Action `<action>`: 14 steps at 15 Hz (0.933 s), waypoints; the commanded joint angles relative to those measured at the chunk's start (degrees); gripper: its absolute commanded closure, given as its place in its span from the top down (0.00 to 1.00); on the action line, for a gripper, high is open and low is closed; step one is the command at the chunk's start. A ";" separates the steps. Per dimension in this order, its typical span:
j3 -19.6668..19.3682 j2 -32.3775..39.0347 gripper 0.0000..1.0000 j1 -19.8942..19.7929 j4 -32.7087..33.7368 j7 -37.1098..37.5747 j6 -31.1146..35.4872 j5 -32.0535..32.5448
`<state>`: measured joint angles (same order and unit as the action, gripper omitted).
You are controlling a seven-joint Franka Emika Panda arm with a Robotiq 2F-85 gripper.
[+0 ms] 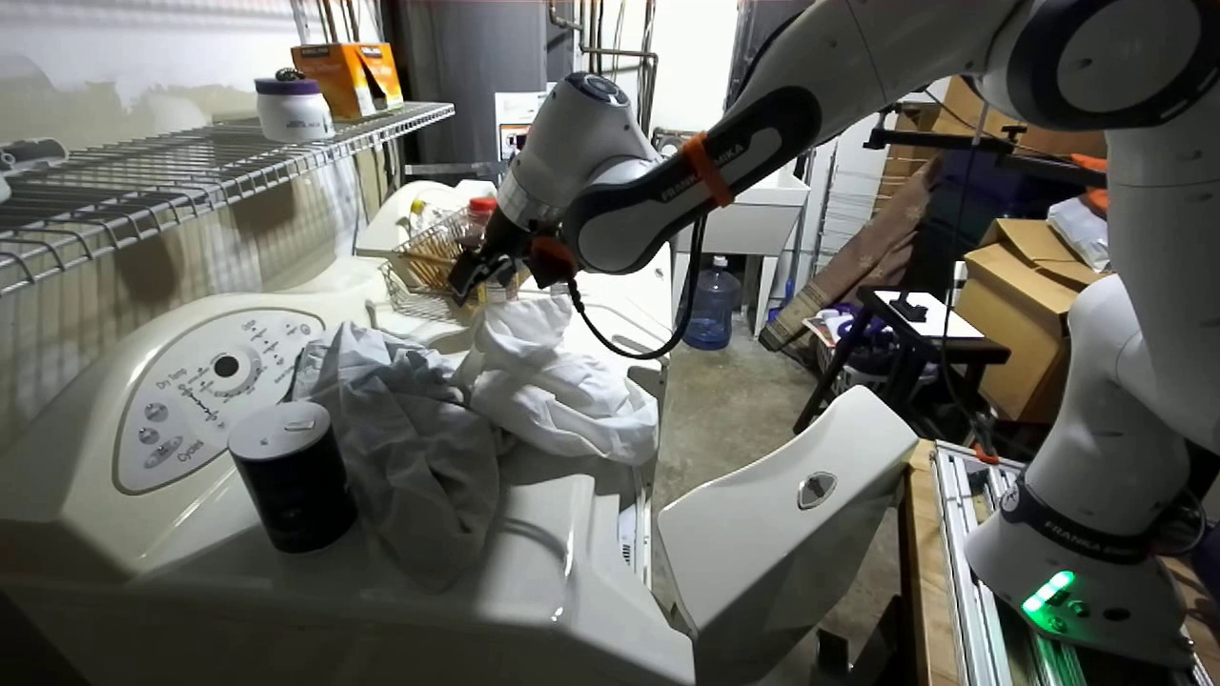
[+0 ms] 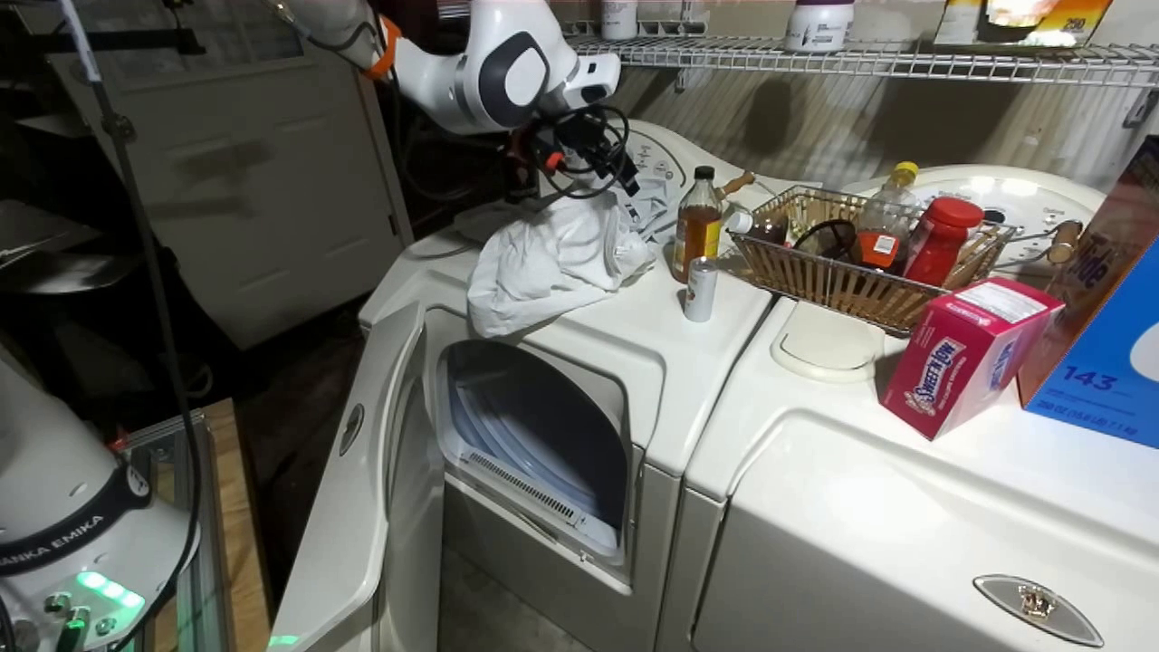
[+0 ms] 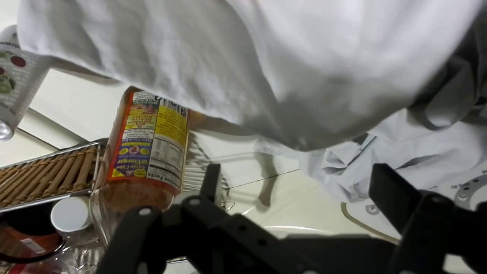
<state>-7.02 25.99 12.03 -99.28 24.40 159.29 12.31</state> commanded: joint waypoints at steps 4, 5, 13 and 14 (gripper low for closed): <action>1.95 -7.47 1.00 1.78 0.73 2.02 -24.07 -0.88; 2.64 -7.35 1.00 1.46 1.51 2.56 -28.44 -0.99; 3.17 -4.26 1.00 -0.88 1.51 3.51 -28.55 -0.31; 3.17 -3.90 1.00 -1.01 1.73 3.49 -28.54 -0.40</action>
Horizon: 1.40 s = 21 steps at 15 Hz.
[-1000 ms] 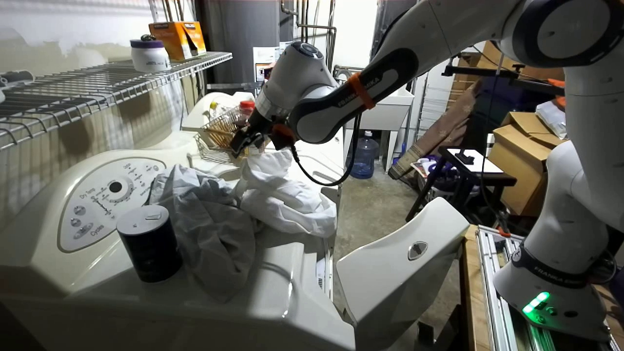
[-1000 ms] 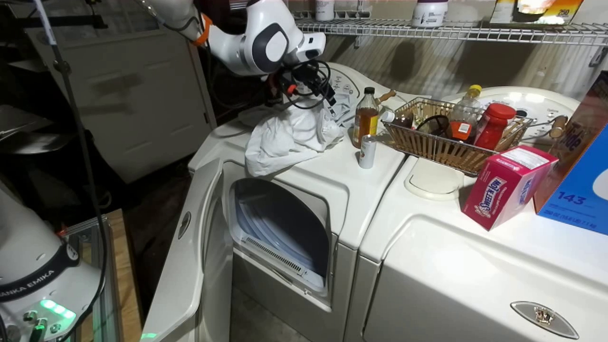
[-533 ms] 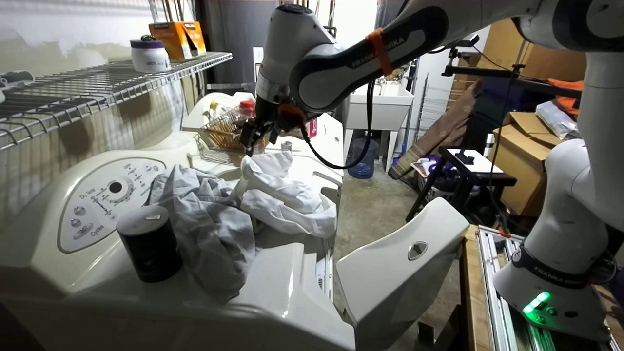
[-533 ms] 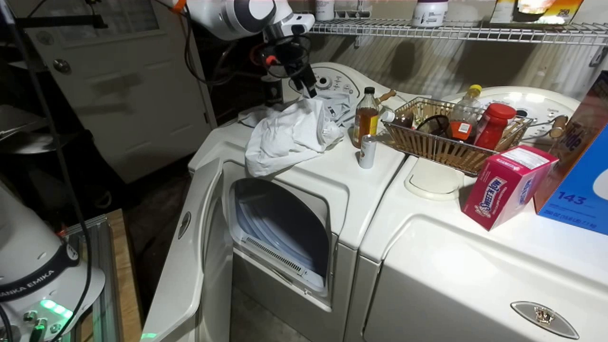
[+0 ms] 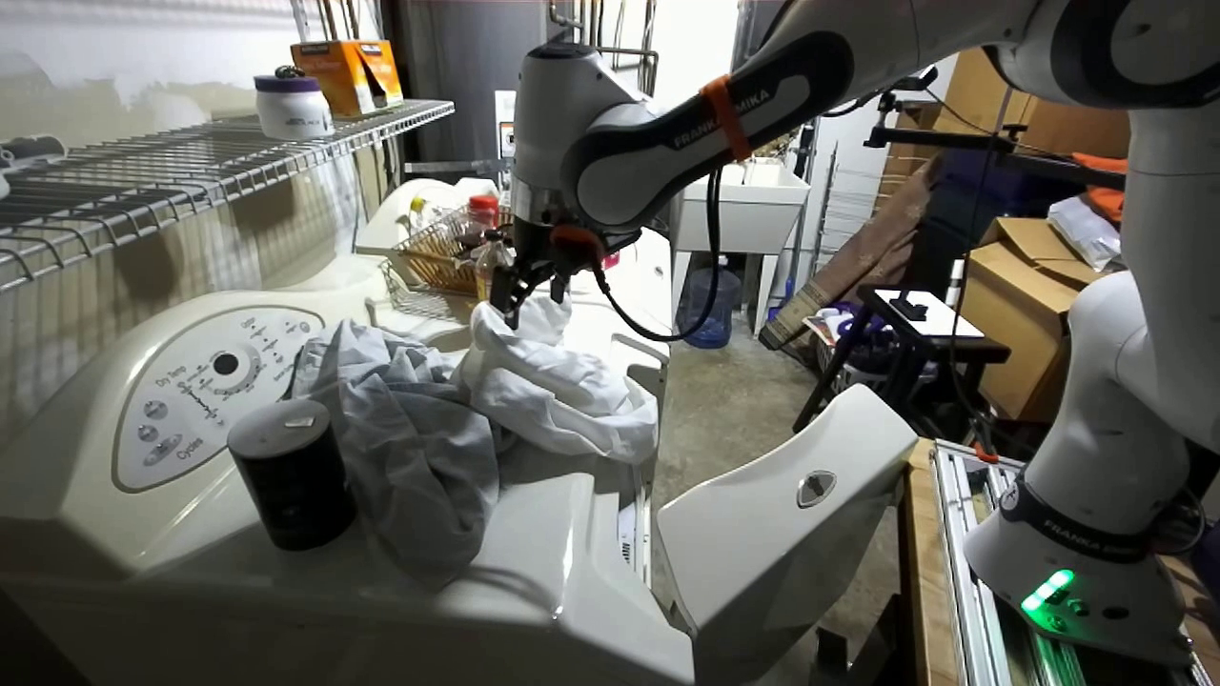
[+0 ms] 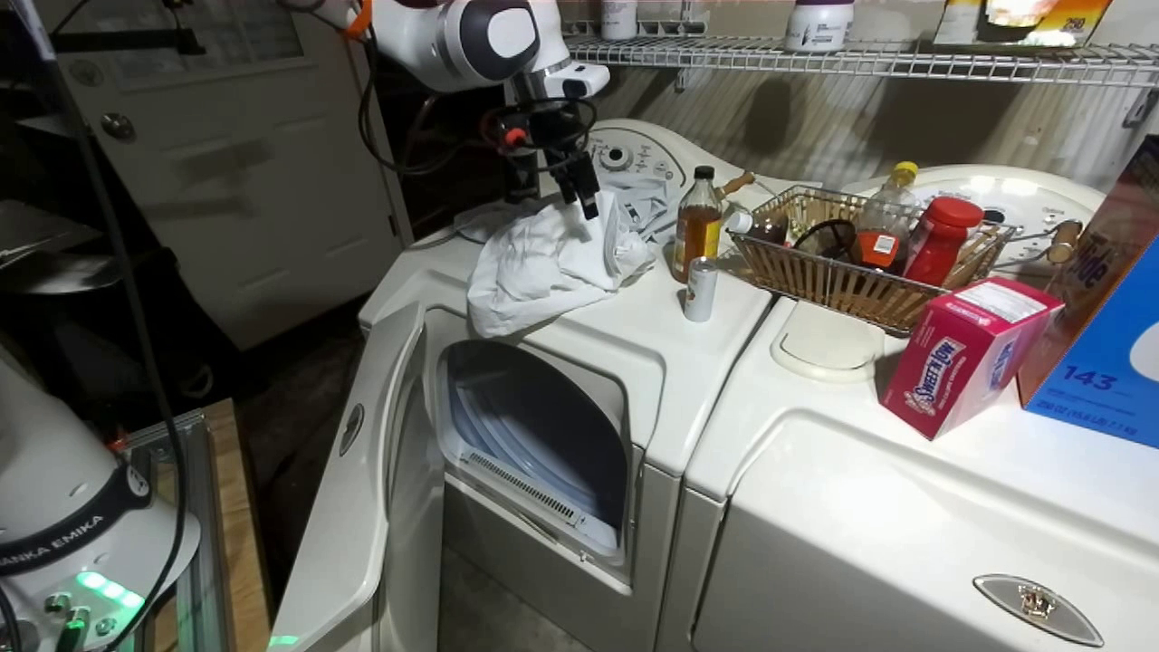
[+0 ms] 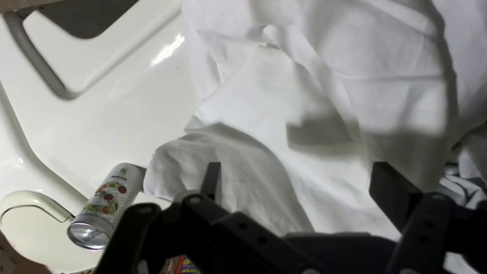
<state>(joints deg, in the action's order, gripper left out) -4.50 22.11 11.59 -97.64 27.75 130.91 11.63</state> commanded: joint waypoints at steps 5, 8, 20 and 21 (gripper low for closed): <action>1.15 3.81 1.00 -1.48 3.91 -2.47 4.67 -1.01; 1.32 7.02 1.00 -2.03 5.96 -3.84 5.60 -2.05; 5.59 18.39 1.00 -6.71 13.25 -15.07 5.08 -12.62; 5.17 18.96 1.00 -6.58 13.71 -15.08 5.16 -12.29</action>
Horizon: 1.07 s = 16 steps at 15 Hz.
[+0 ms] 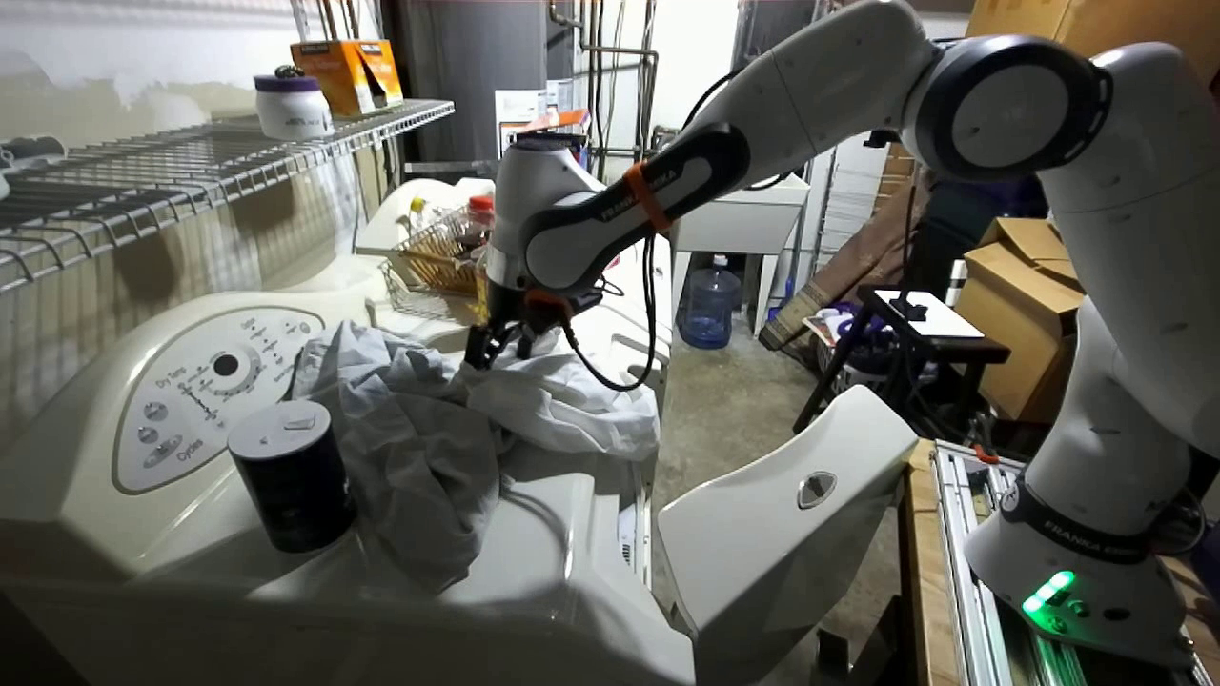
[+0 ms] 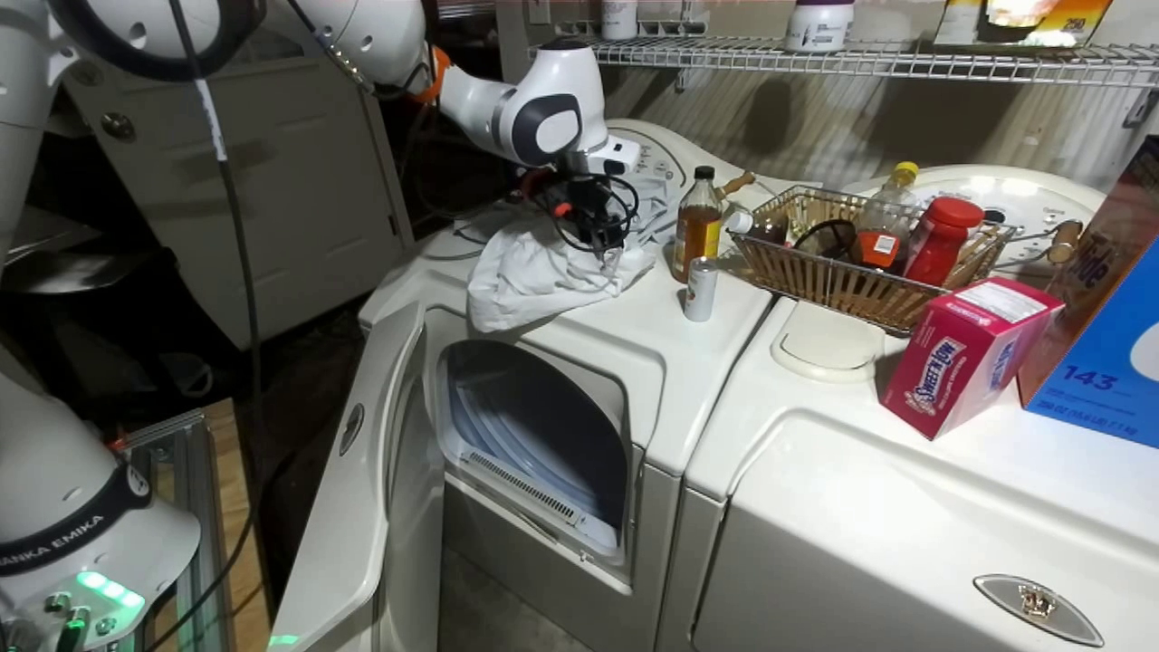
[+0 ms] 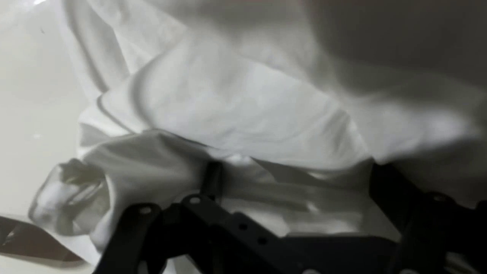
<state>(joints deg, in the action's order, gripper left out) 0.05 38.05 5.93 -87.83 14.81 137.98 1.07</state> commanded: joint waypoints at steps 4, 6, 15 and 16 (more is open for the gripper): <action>-0.18 4.53 0.85 -0.42 6.06 -1.64 -3.80 -0.84; -0.41 4.95 0.66 -0.12 6.91 -1.39 -5.02 -0.48; -0.07 5.27 0.03 -0.65 10.83 -1.46 -9.20 -1.21; 0.00 5.25 0.01 -0.65 11.05 -1.46 -9.41 -1.27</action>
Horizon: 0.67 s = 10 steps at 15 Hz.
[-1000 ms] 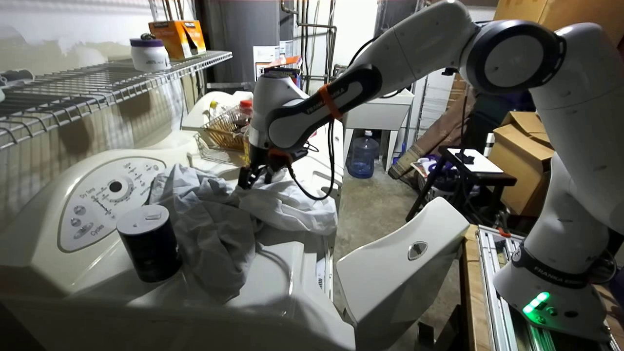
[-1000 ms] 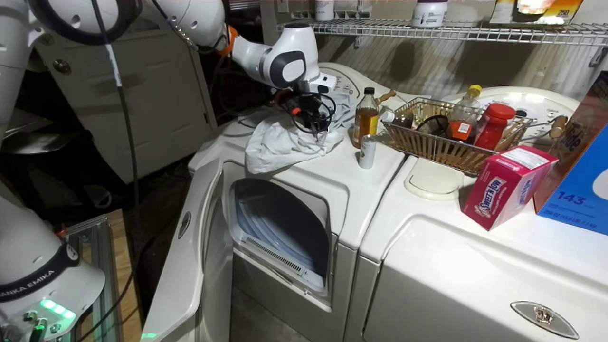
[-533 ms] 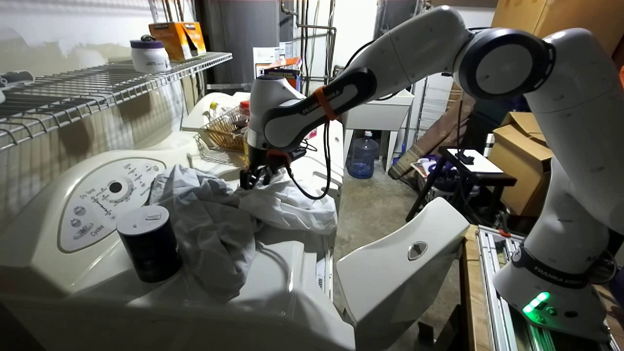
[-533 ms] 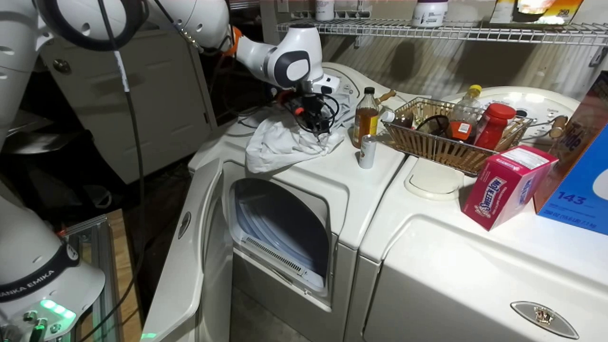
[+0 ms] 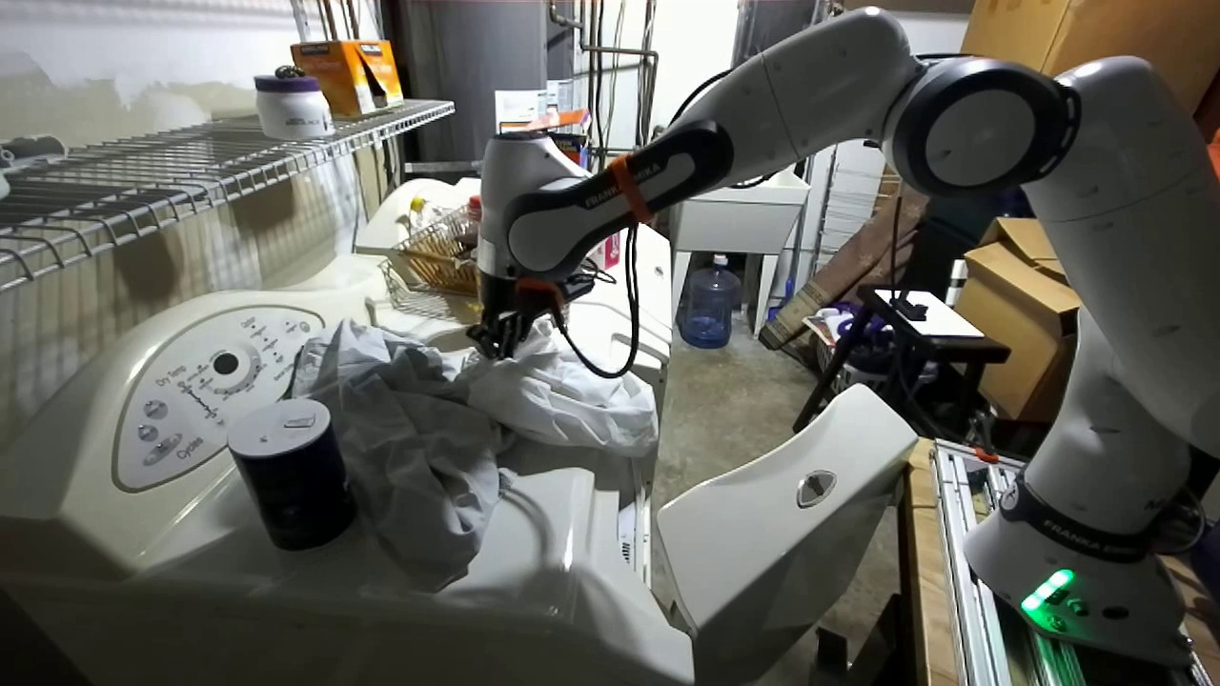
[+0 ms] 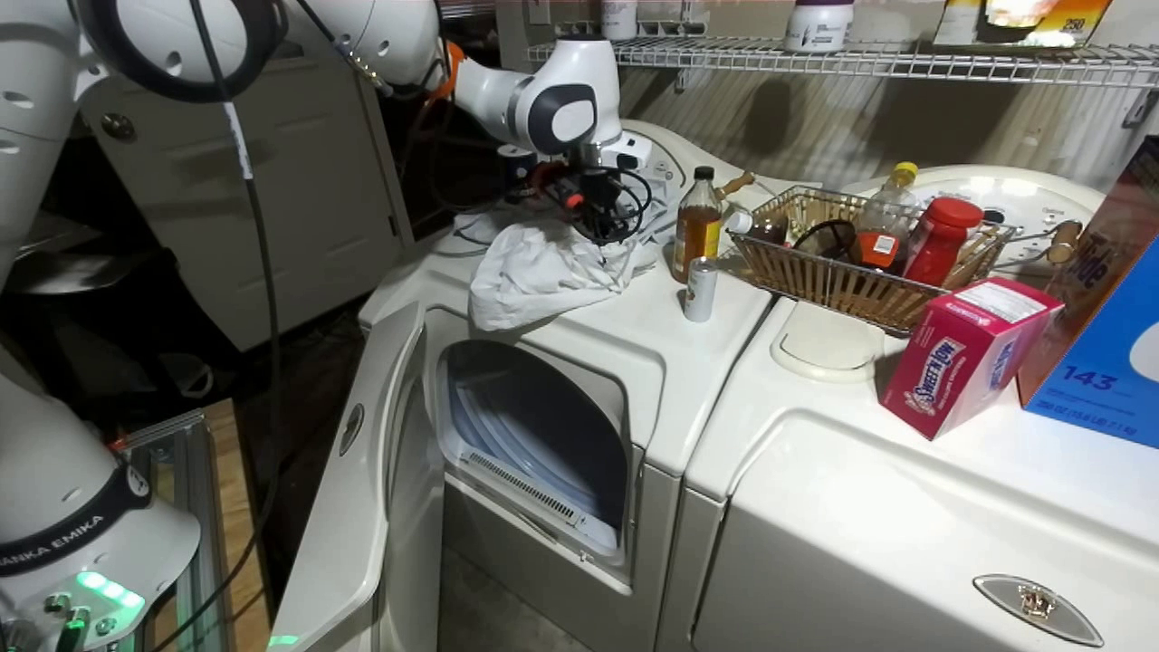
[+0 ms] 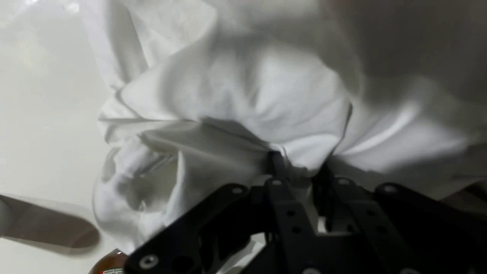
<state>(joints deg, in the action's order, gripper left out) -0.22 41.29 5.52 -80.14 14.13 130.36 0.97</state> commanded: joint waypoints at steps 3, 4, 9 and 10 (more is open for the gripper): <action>0.39 0.60 0.00 0.07 3.23 -0.57 -1.55 -1.10; 0.43 -0.71 0.02 0.25 2.85 -0.40 -0.88 -1.07; 0.09 -8.50 0.02 1.77 1.01 1.77 0.67 -0.51; -0.02 -9.97 0.02 2.11 0.58 2.36 1.03 -0.31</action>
<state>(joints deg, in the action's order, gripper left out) 0.00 36.57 6.59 -77.14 14.58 130.75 0.97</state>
